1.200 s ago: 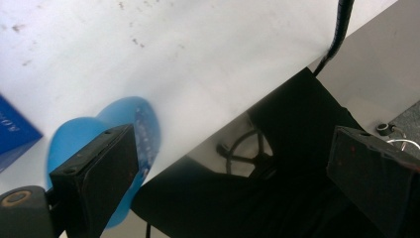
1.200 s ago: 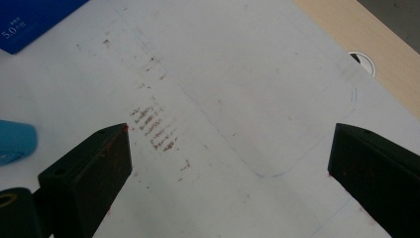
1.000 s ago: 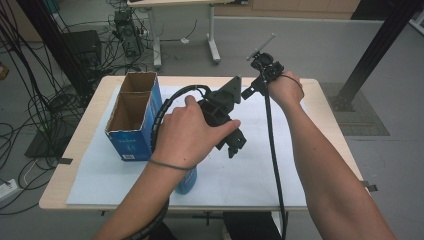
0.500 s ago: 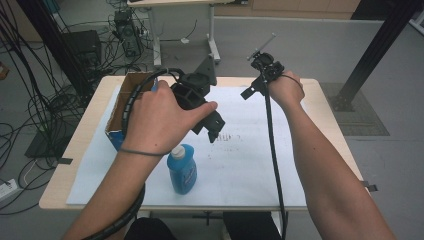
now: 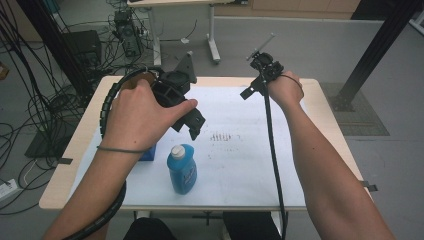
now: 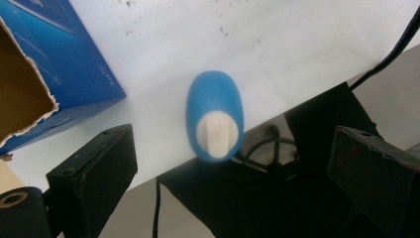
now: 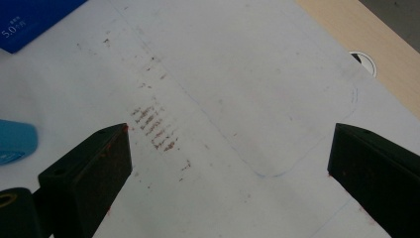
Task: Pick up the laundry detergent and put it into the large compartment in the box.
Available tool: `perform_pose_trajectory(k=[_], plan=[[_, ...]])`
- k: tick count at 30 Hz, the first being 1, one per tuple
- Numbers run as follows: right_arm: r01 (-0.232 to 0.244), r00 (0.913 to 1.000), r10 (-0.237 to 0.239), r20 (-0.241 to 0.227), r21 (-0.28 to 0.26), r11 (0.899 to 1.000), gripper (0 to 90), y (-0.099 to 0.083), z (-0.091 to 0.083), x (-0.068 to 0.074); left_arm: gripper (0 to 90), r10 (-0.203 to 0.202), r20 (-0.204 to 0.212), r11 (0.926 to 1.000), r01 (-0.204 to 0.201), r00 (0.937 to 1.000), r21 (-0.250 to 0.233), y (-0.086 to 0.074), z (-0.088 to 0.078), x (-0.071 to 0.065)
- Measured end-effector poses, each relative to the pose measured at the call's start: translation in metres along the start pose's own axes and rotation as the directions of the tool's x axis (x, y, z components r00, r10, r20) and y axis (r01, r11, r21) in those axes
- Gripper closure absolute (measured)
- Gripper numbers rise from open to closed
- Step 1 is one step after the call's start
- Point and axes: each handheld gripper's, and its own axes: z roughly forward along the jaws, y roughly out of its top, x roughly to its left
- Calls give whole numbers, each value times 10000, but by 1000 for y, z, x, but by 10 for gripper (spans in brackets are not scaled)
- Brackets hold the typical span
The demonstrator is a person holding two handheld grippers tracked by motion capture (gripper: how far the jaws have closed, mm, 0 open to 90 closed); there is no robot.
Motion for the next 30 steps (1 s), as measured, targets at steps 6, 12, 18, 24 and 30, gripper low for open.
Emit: perform_pose_trajectory(k=[6,12,18,24,30], plan=[[19,10000,-19,13,-8,10000,33,0,0,2,53,42,-86,9999,-41,10000,139,-1,6,-1],[65,10000,-65,72,32,10000,33,1,-2,3,52,78,-123,9995,-74,9999,319,-1,14,-2],[88,10000,-88,6,17,10000,34,1,-2,4,52,153,-160,9986,-144,9998,518,0,25,-5],[47,10000,-47,-88,18,10000,33,1,-1,4,52,182,-253,9983,-167,9995,558,1,32,-7],[87,10000,-87,16,-41,10000,33,0,-3,6,52,250,-266,9974,-231,9993,686,2,41,-7]])
